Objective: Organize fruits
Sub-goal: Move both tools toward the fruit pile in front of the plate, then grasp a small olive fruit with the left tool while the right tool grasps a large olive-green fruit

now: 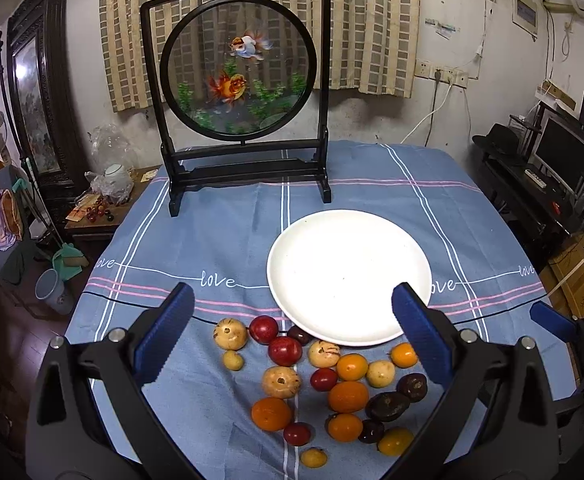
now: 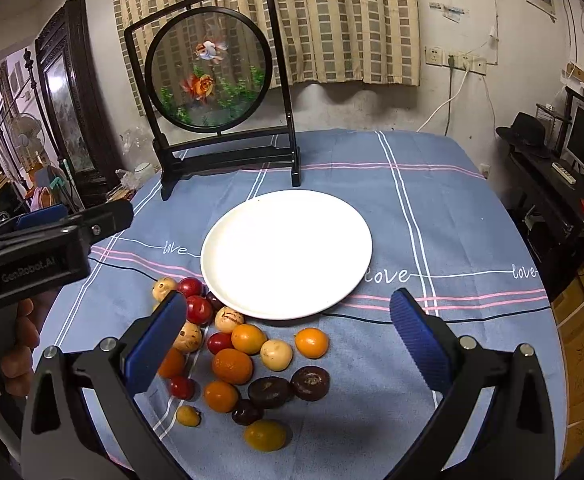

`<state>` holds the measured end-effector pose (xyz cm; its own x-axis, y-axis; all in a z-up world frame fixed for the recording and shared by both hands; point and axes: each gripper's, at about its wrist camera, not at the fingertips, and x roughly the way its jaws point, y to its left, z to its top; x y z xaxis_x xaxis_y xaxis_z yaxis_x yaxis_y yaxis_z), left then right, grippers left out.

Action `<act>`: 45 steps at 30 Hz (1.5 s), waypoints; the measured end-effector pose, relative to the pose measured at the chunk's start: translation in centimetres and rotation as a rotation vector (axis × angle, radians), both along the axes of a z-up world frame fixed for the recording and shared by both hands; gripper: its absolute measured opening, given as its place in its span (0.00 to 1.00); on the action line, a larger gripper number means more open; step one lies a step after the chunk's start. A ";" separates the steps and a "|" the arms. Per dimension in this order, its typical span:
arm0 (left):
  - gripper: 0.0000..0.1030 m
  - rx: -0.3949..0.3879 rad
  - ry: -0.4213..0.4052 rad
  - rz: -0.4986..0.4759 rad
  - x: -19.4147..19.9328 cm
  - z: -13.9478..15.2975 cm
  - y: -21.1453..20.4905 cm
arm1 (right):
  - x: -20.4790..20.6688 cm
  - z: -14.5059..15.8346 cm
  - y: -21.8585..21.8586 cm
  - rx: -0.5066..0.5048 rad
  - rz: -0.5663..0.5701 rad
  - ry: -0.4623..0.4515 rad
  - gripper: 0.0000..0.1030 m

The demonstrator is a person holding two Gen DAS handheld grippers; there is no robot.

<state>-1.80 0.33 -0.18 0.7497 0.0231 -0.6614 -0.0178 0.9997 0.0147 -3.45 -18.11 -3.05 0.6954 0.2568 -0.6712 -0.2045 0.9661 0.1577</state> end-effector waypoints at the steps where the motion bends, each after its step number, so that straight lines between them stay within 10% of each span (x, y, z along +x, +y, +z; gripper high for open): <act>1: 0.98 0.001 0.004 -0.003 0.1 -0.1 0.0 | 0.0 0.0 0.0 -0.002 0.002 0.001 0.99; 23: 0.98 0.011 0.209 -0.112 -5.9 -9.0 4.6 | -4.6 -9.3 -0.1 -0.121 0.189 0.279 0.99; 28: 0.98 0.040 0.317 -0.189 -8.1 -12.9 3.3 | -4.3 -12.6 1.2 -0.098 0.219 0.384 0.74; 34: 0.98 -0.005 0.358 -0.215 -8.4 -15.0 2.3 | -3.2 -14.8 2.9 -0.115 0.255 0.429 0.73; 37: 0.97 -0.004 0.373 -0.225 -7.8 -15.8 1.3 | -2.9 -15.3 3.2 -0.082 0.312 0.459 0.40; 45: 0.66 -0.038 0.465 -0.221 -5.9 -19.0 -0.4 | -3.8 -13.8 -0.2 -0.047 0.263 0.449 0.40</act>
